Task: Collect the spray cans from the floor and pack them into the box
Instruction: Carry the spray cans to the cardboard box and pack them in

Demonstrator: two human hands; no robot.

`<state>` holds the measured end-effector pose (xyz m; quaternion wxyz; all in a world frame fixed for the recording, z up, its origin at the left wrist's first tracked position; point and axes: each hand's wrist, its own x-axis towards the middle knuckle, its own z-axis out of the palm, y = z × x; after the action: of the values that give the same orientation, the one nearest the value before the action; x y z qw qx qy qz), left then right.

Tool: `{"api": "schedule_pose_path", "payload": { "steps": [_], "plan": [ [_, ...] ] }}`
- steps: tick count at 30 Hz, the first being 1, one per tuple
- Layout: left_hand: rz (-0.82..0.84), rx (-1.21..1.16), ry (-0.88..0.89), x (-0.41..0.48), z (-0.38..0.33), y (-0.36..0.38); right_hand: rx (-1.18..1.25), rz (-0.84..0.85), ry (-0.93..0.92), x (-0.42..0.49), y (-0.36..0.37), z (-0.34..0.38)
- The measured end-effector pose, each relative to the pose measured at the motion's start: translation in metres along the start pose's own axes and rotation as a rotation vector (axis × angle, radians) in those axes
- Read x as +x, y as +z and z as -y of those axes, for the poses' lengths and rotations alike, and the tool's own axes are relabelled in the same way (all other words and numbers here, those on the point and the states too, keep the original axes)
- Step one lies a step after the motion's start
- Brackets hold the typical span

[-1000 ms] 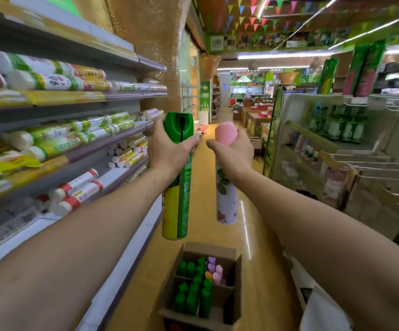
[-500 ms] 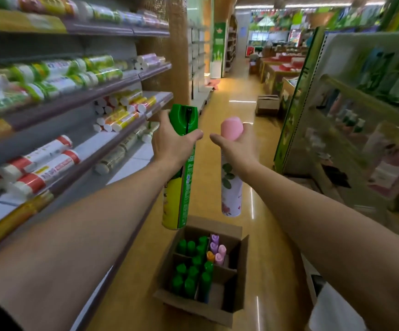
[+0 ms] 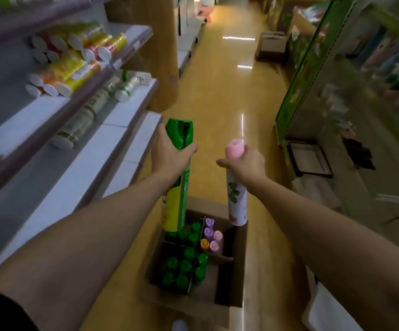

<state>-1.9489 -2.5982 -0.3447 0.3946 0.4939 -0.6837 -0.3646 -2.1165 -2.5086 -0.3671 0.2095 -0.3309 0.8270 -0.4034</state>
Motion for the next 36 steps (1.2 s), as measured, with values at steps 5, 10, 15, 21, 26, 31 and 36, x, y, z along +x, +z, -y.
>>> {"api": "schedule_pose_path", "payload": {
  "steps": [5,10,15,21,26,31,36],
  "plan": [
    [0.019,0.05,-0.151,0.016,0.077,0.04,-0.134,0.069,0.143,0.054,0.046,-0.081],
    [-0.147,0.067,-0.321,0.006,0.172,0.079,-0.277,0.181,0.177,0.098,0.097,-0.177],
    [-0.327,0.116,-0.458,-0.016,0.265,0.116,-0.296,0.223,0.17,0.128,0.152,-0.272],
    [-0.488,0.194,-0.555,-0.04,0.375,0.145,-0.318,0.207,0.197,0.156,0.215,-0.354],
    [-0.636,0.224,-0.543,-0.048,0.43,0.155,-0.366,0.202,0.214,0.166,0.25,-0.4],
    [-0.686,0.202,-0.496,-0.046,0.46,0.165,-0.416,0.225,0.251,0.17,0.272,-0.427],
    [-0.634,0.15,-0.496,-0.05,0.484,0.187,-0.414,0.212,0.291,0.169,0.287,-0.45]
  ]
}}
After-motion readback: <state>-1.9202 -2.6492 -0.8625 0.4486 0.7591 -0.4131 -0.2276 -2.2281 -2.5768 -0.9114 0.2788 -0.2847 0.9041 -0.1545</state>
